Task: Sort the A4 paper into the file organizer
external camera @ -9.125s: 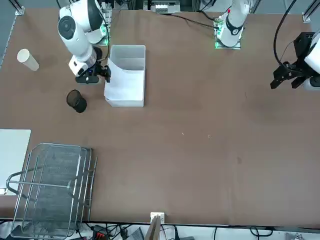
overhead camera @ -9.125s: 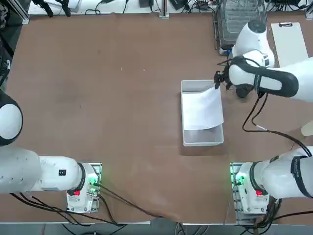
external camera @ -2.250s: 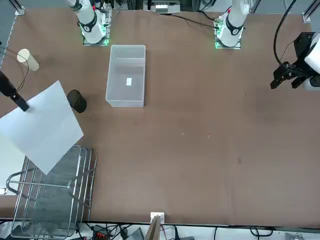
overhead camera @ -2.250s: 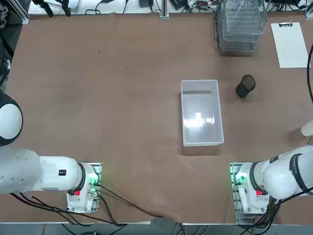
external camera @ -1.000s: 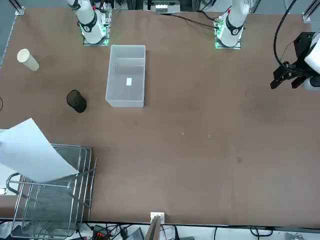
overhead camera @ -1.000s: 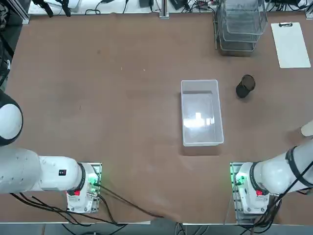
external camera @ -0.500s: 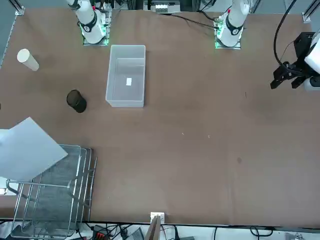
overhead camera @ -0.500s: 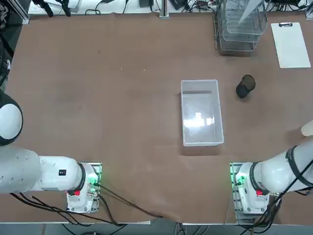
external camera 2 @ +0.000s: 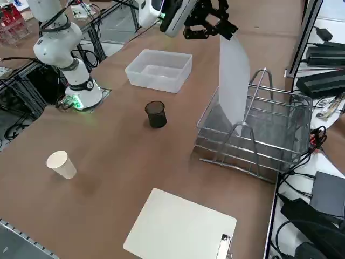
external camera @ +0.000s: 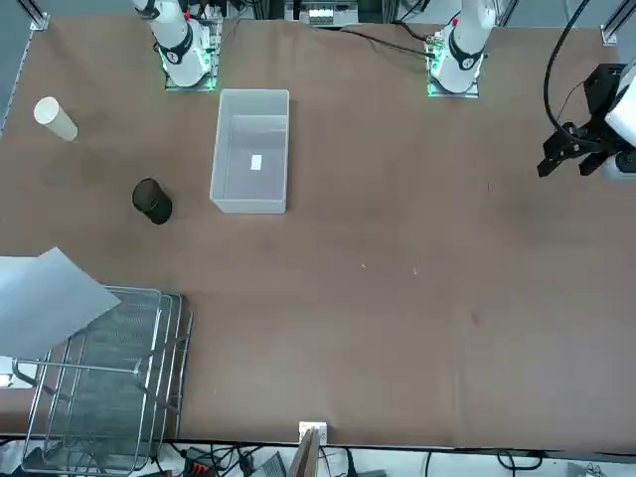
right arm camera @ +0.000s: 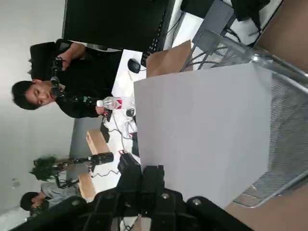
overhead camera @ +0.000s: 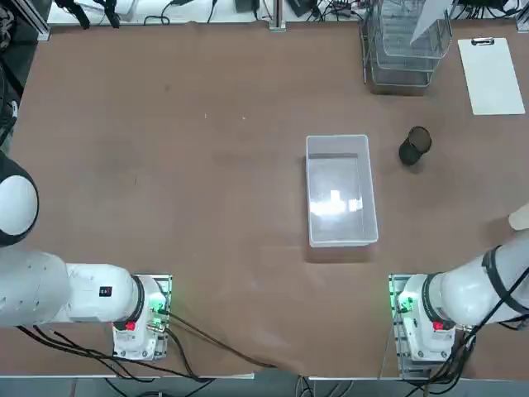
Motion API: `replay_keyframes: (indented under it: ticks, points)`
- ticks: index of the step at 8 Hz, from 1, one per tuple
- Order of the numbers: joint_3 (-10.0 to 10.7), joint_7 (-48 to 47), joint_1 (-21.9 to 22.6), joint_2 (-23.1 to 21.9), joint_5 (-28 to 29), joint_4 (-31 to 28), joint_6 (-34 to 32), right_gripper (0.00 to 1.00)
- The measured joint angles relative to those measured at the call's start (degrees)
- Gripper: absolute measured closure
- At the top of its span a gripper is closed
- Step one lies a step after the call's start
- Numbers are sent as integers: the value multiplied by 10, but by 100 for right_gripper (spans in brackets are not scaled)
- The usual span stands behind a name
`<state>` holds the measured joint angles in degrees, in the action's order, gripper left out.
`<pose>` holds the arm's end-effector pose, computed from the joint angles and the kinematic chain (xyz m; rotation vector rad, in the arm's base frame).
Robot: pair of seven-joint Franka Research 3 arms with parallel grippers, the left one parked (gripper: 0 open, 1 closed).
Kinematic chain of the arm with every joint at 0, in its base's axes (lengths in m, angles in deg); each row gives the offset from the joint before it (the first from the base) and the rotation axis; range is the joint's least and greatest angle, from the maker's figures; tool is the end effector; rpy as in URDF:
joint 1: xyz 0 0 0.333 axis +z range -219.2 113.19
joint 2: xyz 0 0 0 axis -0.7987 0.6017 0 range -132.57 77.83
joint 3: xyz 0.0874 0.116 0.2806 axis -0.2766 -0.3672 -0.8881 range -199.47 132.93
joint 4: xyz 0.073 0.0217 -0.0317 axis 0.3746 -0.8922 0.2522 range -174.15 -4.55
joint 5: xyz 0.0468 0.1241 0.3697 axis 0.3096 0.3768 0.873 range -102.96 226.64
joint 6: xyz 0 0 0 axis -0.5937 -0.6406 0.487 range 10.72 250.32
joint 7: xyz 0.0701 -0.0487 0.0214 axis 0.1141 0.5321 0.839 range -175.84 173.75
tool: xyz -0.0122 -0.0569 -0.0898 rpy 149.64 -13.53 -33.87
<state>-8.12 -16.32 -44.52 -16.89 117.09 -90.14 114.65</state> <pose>0.6415 -0.1434 0.5877 -2.0180 1.0769 -0.5617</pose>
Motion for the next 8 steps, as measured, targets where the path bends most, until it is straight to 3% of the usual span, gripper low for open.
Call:
replay_keyframes:
  ticks: [4, 8]
  points:
    - [-4, 3, 7, 4, 47, 0, 8, 99]
    - [-4, 3, 10, 11, 57, -1, 8, 99]
